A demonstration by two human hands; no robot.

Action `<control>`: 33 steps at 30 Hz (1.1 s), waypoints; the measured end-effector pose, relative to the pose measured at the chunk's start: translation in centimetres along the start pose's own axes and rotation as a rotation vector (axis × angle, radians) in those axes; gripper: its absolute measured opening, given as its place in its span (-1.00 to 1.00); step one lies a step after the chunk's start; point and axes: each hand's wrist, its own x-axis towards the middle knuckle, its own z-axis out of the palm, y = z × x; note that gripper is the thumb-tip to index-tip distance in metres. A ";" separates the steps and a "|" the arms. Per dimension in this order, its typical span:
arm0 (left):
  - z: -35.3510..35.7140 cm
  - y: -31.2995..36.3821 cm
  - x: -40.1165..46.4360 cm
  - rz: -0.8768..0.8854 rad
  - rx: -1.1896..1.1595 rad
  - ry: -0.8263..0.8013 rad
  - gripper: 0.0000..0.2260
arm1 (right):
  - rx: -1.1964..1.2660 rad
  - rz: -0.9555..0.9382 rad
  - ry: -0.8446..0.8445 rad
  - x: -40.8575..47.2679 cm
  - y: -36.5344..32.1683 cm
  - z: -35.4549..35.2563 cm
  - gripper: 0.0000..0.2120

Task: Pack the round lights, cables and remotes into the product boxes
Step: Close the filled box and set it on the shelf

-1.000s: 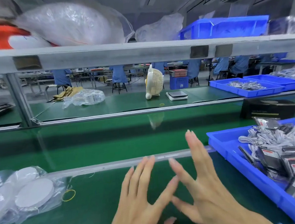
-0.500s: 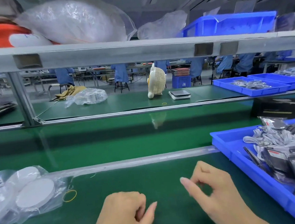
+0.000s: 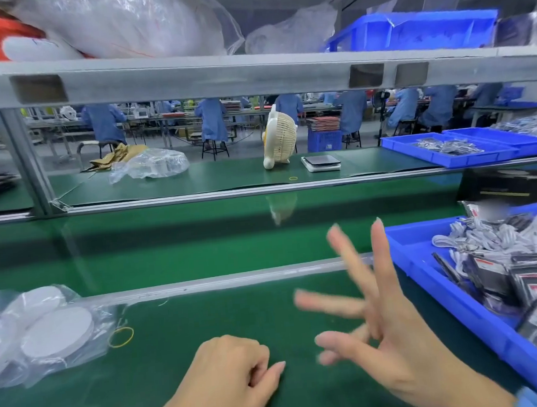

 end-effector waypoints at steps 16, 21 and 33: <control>0.0 -0.1 0.0 -0.002 -0.051 -0.031 -0.59 | -1.104 -0.530 0.172 0.1 2.6 1.2 -0.58; -0.2 0.0 0.2 0.008 -0.050 -0.045 -0.63 | -1.108 -0.632 0.190 0.5 2.1 2.0 -0.64; 0.2 -0.3 0.1 -0.028 -0.102 -0.018 -0.65 | -0.702 0.047 0.433 -1.2 7.8 -1.8 -0.40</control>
